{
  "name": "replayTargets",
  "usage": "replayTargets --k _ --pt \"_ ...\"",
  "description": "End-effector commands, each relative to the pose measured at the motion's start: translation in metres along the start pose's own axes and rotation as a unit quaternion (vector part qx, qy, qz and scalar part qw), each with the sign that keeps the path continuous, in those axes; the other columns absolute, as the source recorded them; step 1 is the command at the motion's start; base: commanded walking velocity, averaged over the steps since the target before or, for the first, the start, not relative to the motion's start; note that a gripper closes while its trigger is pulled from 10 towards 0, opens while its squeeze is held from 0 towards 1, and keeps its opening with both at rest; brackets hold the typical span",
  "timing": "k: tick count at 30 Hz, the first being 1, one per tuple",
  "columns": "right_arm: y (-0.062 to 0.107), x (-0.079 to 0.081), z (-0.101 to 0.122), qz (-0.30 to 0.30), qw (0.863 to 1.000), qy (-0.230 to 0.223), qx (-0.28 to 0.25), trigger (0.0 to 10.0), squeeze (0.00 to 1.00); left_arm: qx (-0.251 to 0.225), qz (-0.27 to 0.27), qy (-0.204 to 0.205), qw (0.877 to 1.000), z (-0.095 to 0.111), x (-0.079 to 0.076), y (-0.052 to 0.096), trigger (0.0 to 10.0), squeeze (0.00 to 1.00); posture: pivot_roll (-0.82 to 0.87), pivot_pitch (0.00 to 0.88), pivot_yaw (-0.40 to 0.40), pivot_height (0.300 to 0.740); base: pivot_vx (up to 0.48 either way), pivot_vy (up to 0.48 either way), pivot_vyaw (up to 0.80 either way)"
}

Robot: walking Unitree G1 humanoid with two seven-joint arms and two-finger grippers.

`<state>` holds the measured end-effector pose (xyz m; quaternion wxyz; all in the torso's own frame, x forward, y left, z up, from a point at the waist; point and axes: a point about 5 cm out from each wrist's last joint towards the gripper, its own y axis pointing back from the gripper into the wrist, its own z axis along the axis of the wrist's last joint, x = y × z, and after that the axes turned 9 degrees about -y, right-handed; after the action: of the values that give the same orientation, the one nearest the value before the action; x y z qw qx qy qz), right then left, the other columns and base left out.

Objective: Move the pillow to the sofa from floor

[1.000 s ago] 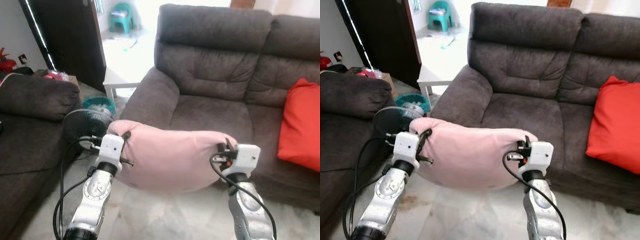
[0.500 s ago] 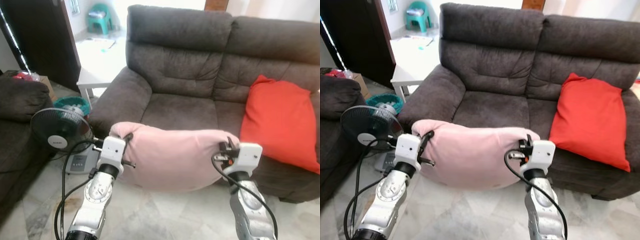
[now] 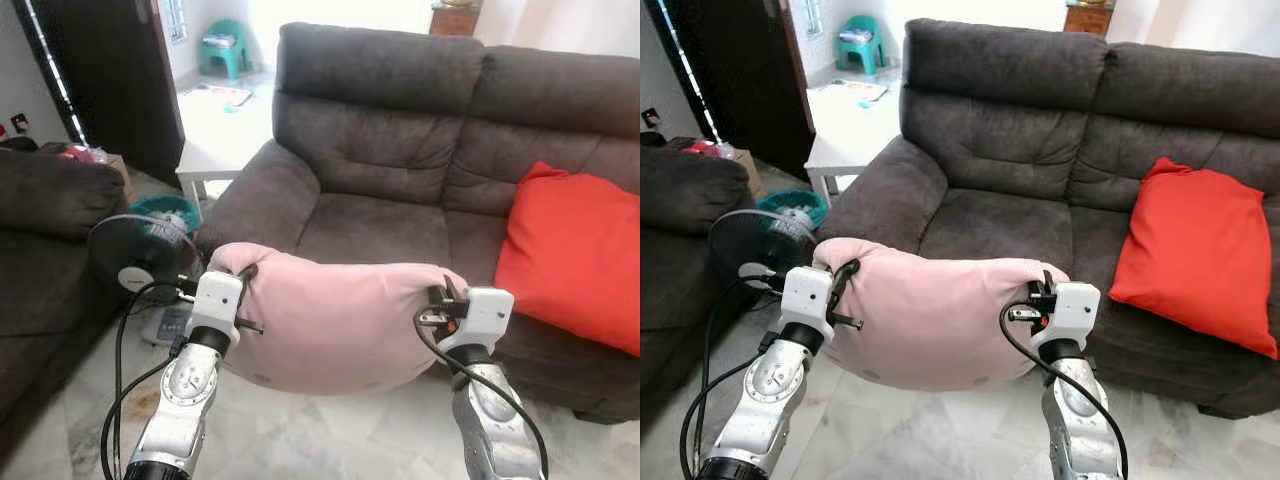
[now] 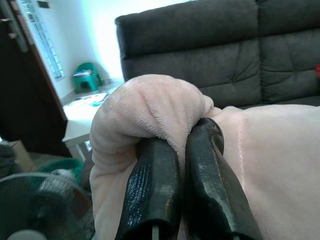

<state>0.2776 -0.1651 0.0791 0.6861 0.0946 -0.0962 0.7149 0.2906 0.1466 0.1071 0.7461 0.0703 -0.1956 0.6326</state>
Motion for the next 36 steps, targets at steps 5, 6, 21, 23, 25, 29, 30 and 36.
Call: replayTargets --k 5,6,21,23,25,29,30,36 --pt "-0.0055 0.0037 0.0163 0.007 0.999 0.0 -0.038 10.0 0.0 -0.034 0.0 -0.007 0.999 0.0168 0.0021 -0.0086 10.0 0.0 0.09 0.0 -0.045 0.74 0.302 0.0 0.0" --pt "-0.0049 0.0034 0.016 0.006 0.999 -0.001 -0.038 10.0 0.0 -0.035 0.0 -0.007 0.999 0.0172 0.002 -0.0087 10.0 0.0 0.09 0.0 -0.045 0.74 0.311 0.0 0.0" --pt "-0.0053 0.0064 0.0187 0.021 0.999 0.011 -0.039 10.0 0.0 -0.038 0.0 -0.007 0.999 0.02 -0.0007 -0.0103 10.0 0.0 0.09 0.0 -0.059 0.74 0.331 0.0 0.0" --pt "-0.0057 0.008 0.019 0.026 0.999 0.013 -0.04 10.0 0.0 -0.04 0.001 -0.008 0.999 0.0206 -0.0004 -0.0103 10.0 0.0 0.09 0.0 -0.06 0.74 0.339 0.0 0.0" --pt "-0.006 0.0088 0.0191 0.028 0.999 0.014 -0.04 10.0 0.0 -0.04 0.002 -0.009 0.999 0.021 -0.0001 -0.0105 10.0 0.0 0.09 0.0 -0.06 0.74 0.339 0.0 0.0" --pt "-0.0059 0.0095 0.0198 0.032 0.998 0.023 -0.039 10.0 0.0 -0.043 0.004 -0.01 0.999 0.0227 0.0006 -0.0118 10.0 0.0 0.09 0.0 -0.058 0.74 0.342 0.0 0.0" --pt "-0.0058 0.0095 0.02 0.033 0.998 0.026 -0.039 10.0 0.0 -0.044 0.004 -0.011 0.999 0.0233 0.0007 -0.0122 10.0 0.0 0.09 0.0 -0.058 0.74 0.345 0.0 0.0" --pt "-0.0054 0.0105 0.0197 0.037 0.998 0.034 -0.039 10.0 0.0 -0.046 0.002 -0.012 0.999 0.0239 0.0009 -0.0125 10.0 0.0 0.09 0.0 -0.056 0.74 0.342 0.0 0.4"
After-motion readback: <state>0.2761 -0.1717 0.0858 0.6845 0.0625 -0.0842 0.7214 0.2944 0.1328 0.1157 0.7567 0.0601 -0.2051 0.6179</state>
